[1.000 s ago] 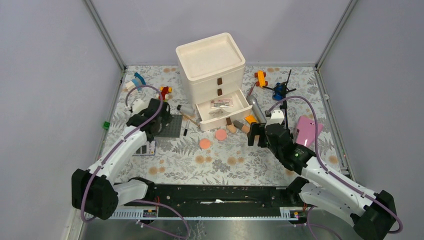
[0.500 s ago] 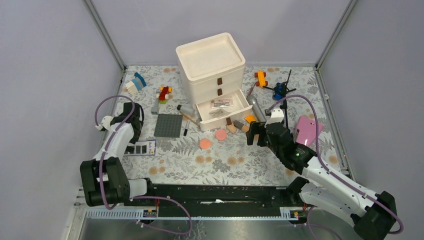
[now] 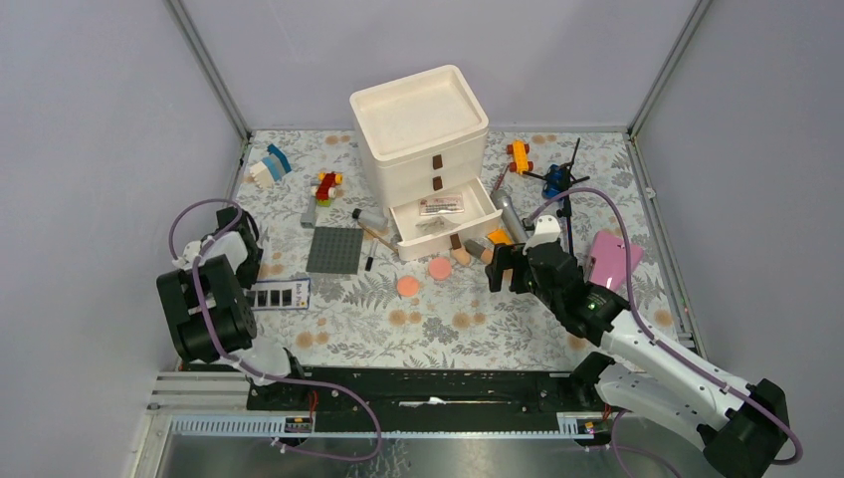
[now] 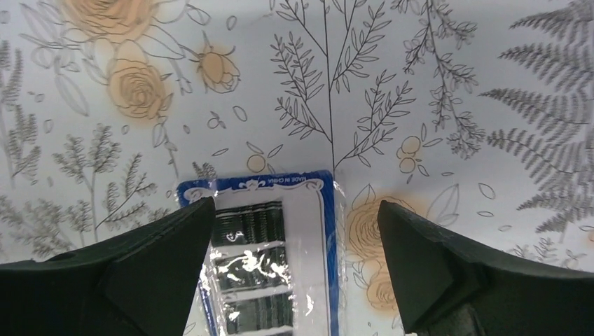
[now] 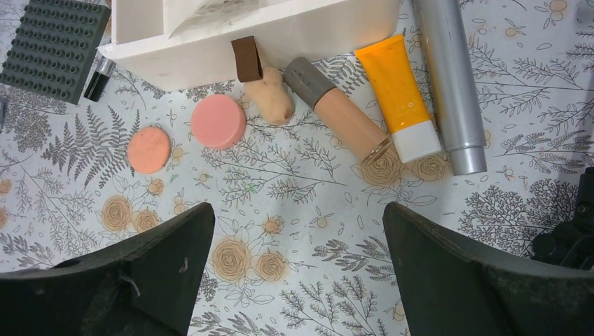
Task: Organize the makeup
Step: Move the makeup tool to the corner of the board.
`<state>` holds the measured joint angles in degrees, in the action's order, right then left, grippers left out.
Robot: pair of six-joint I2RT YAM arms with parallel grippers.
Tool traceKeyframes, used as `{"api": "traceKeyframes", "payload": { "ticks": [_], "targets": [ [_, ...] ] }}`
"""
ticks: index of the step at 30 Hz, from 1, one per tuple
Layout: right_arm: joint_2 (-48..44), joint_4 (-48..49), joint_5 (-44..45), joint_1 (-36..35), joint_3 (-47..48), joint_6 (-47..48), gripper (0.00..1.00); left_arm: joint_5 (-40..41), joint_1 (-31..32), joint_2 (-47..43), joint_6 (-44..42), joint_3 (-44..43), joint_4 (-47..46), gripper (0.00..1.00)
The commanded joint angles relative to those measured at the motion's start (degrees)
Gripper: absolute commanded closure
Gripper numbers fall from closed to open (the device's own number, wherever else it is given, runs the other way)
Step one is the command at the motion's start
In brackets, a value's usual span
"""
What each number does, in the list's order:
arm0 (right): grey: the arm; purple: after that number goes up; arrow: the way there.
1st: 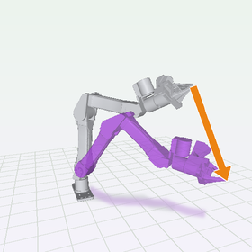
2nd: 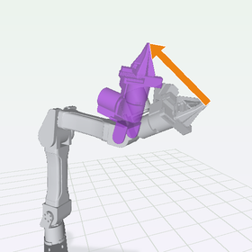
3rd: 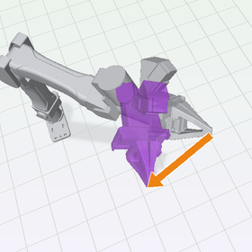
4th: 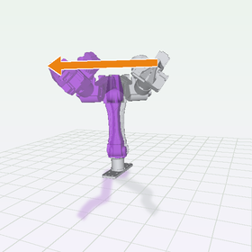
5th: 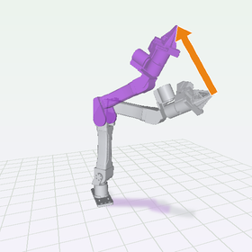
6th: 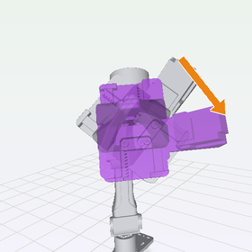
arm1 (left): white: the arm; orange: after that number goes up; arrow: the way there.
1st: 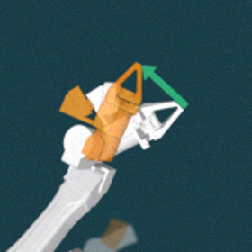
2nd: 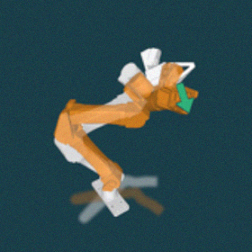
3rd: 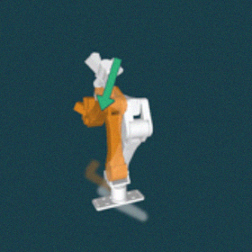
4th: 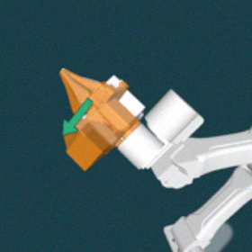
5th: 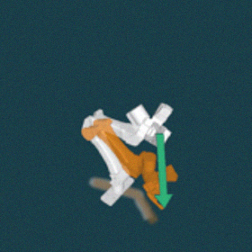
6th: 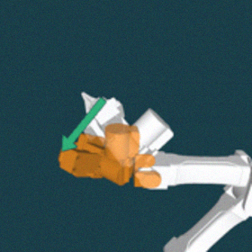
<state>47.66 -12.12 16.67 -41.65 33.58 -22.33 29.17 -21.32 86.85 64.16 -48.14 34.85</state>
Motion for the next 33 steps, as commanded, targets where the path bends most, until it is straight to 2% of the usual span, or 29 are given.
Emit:
{"api": "traceKeyframes", "payload": {
  "ticks": [1, 7, 11, 16, 20, 33],
  "targets": [
    [-1.3, 0.2, -1.4, -0.3, 1.3, -0.4, 0.03, -3.2, -2.0, 3.8, -3.4, -2.0, -5.4, 0.03],
    [-2.1, 0.1, -1.0, -0.4, 0.5, -0.8, 0.03, -5.0, -2.4, 5.1, -5.4, -1.9, -7.6, 0.04],
    [-2.0, 0.1, -0.8, -0.3, 0.5, -0.8, 0.03, -7.6, -1.4, 4.3, -5.9, 0.2, -9.2, 0.10],
    [-3.0, 0.2, 0.4, -0.4, -0.4, -1.1, 0.03, -7.7, 4.9, 4.2, -6.0, 1.0, -8.6, 0.24],
    [-4.7, 0.1, 0.7, -0.3, -1.4, -2.1, 0.03, -8.2, 9.8, 3.2, -6.2, 1.8, -8.1, 0.28],
    [-8.8, -2.0, 2.8, -0.4, -2.6, -4.2, 0.03, -7.5, 24.4, 0.3, -3.3, 6.0, -6.1, 0.31]
  ]
}}
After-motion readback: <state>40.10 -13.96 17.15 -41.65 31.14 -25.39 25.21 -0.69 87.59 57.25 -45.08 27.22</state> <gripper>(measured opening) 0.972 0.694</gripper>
